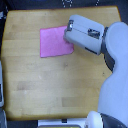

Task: Folding a cloth

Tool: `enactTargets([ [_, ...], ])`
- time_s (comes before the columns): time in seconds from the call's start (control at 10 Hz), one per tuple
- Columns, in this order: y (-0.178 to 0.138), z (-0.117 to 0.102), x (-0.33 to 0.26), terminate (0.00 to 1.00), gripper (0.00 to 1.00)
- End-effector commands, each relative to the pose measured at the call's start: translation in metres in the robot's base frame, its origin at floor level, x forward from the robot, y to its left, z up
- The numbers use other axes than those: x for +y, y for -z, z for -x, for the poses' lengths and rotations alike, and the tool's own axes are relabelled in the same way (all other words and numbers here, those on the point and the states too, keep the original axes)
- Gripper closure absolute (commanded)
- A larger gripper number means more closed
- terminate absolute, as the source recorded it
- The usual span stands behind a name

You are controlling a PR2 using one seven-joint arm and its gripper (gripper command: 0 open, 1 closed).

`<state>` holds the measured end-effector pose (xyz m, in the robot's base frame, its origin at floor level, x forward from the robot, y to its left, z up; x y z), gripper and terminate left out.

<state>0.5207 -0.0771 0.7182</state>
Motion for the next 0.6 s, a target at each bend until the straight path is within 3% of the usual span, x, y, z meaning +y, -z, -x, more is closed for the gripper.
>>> enactTargets([
  [0.0,-0.002,-0.0024,0.0021,0.0,1.0],
  [0.5,-0.0028,-0.0025,-0.0019,0.0,1.0],
])
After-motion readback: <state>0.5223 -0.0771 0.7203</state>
